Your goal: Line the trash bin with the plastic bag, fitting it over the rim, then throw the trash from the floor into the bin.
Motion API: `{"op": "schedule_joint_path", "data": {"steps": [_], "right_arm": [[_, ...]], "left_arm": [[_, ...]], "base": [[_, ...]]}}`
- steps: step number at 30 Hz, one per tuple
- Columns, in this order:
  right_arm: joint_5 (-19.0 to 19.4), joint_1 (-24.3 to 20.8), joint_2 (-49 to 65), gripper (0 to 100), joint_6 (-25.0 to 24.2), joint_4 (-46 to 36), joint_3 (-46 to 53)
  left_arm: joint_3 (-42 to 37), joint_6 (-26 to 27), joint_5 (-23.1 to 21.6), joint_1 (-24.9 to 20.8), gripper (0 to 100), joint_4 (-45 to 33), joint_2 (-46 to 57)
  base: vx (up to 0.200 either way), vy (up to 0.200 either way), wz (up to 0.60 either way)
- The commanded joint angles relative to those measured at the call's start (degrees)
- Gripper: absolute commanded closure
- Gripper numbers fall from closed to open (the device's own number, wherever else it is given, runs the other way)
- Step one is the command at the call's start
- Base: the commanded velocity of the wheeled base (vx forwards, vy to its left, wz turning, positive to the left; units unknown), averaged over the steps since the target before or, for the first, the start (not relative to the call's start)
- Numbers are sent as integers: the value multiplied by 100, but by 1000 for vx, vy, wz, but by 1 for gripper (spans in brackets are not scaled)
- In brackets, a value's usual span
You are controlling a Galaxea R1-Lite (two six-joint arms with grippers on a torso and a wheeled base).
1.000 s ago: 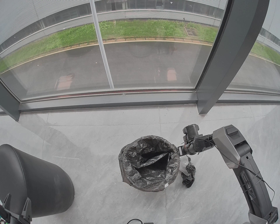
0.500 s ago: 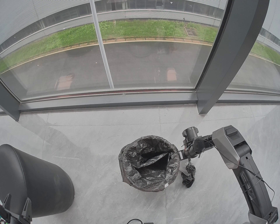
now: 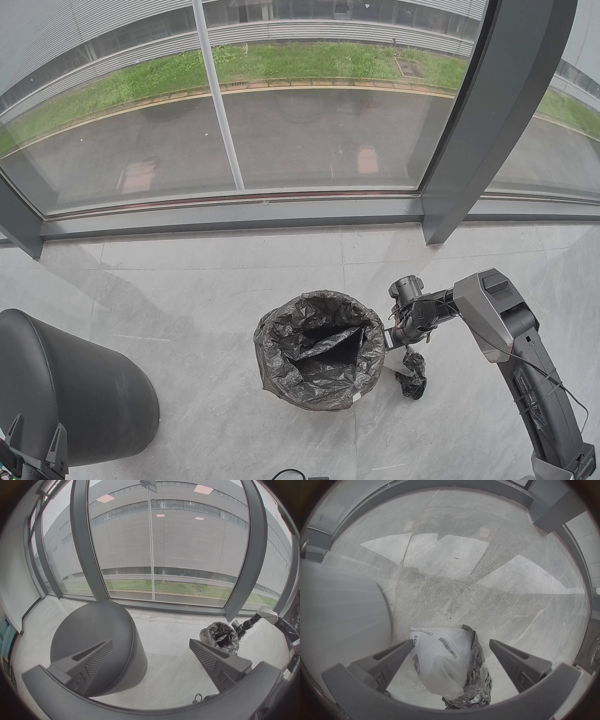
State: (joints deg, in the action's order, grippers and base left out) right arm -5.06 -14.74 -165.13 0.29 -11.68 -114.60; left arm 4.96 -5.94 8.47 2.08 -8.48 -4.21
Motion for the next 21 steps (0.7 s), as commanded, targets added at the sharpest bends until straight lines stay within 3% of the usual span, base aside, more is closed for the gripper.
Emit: {"op": "schedule_joint_path", "data": {"steps": [1, 12, 13, 21], "right_arm": [[-4, -64, 34, 0, -3, -10, 1], [-4, -73, 8, 0, 15, -19, 1], [-4, -73, 8, 100, 15, -19, 1], [-4, -73, 8, 100, -3, -10, 1]], "left_arm": [[-30, -13, 5, 2, 0, 49, -10], [-364, 339, -65, 2, 0, 805, -19], [-364, 356, -135, 2, 0, 805, -10], [-364, 409, -267, 2, 0, 796, -10]], "base": [[0, 0, 0], [0, 0, 0], [0, 0, 0], [0, 0, 0]]}}
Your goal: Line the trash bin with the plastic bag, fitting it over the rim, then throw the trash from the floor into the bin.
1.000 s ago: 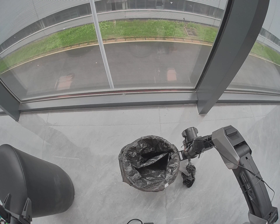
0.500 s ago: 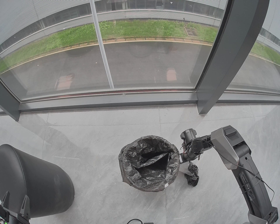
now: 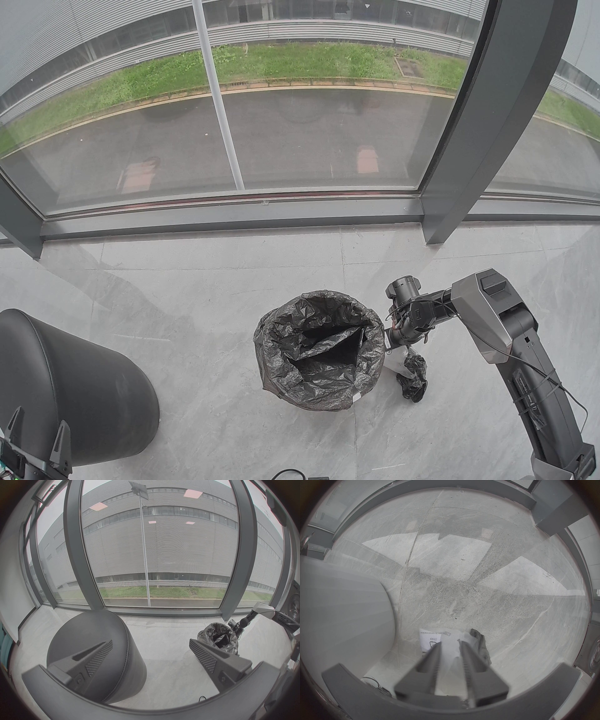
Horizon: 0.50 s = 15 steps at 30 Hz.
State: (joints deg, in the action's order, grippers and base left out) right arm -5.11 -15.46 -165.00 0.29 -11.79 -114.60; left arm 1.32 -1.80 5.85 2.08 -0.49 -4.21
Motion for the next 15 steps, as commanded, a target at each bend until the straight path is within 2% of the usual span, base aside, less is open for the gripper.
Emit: {"op": "schedule_joint_path", "data": {"steps": [1, 15], "right_arm": [[1, -1, 3, 100, -3, 1, 1], [10, 131, 302, 100, -91, -8, 1]], "left_arm": [[0, -4, -14, -6, 0, -13, -1], [9, -57, -119, -24, 0, -4, 7]], "base": [[0, 0, 0], [0, 0, 0]]}}
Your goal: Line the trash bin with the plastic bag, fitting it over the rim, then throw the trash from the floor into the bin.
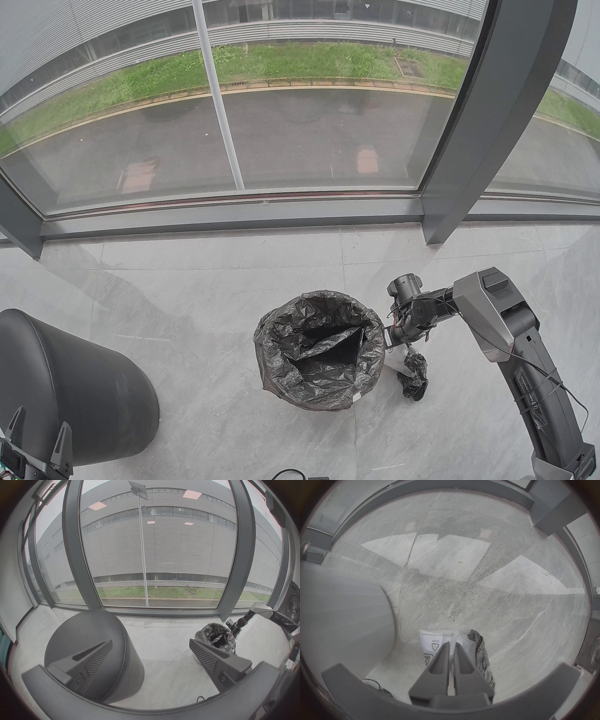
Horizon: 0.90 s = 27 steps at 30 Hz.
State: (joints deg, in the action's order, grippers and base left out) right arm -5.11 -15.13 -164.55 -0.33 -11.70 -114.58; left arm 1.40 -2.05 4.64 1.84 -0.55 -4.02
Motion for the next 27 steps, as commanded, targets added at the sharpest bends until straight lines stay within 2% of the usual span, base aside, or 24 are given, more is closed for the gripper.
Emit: {"op": "schedule_joint_path", "data": {"steps": [1, 7, 9, 12, 18, 24, 27], "right_arm": [[10, 159, 353, 100, -46, -16, -1], [63, 370, 705, 100, -160, -16, -1], [273, 397, 863, 100, -169, -7, -1], [326, 397, 977, 100, -169, 1, -1], [335, 397, 1048, 100, -240, 10, -1], [335, 397, 1188, 100, -283, -16, -1], [467, 397, 1522, 100, -354, 19, -1]], "left_arm": [[0, -33, 1, 0, 0, 2, -2], [0, -164, 1, 0, 0, 20, 16], [9, -358, 10, 0, 0, 28, 24], [0, -472, 10, 0, 0, 55, 24], [-44, -410, -16, -8, 0, 134, 24], [-35, -419, -236, -26, 0, 116, 33], [-26, -419, -236, -26, 0, 116, 33]], "base": [[0, 0, 0], [0, 0, 0], [0, 0, 0], [0, 0, 0], [0, 0, 0], [0, 0, 0], [0, 0, 0]]}}
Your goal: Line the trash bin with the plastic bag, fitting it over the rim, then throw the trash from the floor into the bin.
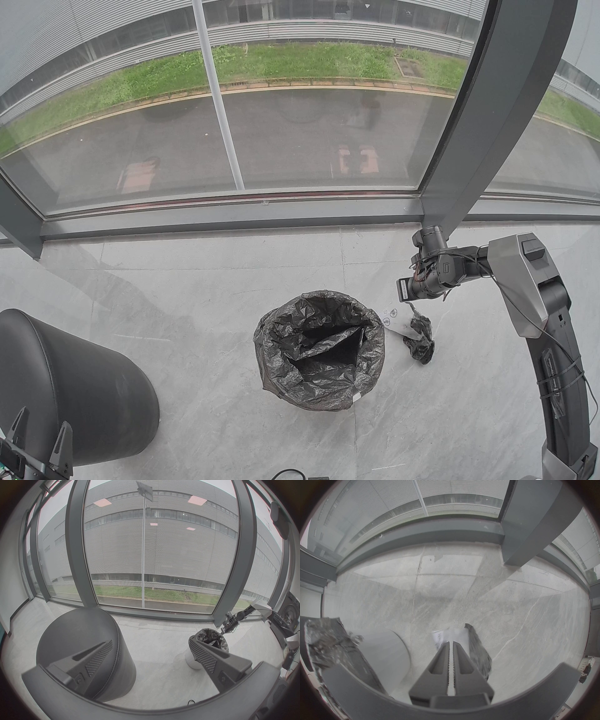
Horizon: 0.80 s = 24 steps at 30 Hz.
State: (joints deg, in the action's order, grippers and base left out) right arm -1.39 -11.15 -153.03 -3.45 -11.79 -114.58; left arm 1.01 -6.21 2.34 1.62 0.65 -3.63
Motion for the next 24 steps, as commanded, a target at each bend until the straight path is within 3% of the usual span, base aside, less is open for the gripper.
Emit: {"op": "schedule_joint_path", "data": {"steps": [1, 3, 15, 16, 24], "right_arm": [[95, -1, 370, 100, -42, 27, -1], [244, -1, 476, 100, -33, 36, -1], [209, 26, 203, 100, 266, 36, -1], [209, 26, 203, 0, 266, 36, -1], [183, 52, -166, 0, 380, 54, -1]], "left_arm": [[13, -4, -6, -4, 0, -3, -6], [13, -4, -6, -4, 0, 6, -6], [13, -12, -14, -4, 0, 6, 3], [13, -12, -14, -4, 0, 6, 3], [13, -21, -14, -4, 0, 6, 3]], "base": [[0, 0, 0], [0, 0, 0], [0, 0, 0], [0, 0, 0], [0, 0, 0]]}}
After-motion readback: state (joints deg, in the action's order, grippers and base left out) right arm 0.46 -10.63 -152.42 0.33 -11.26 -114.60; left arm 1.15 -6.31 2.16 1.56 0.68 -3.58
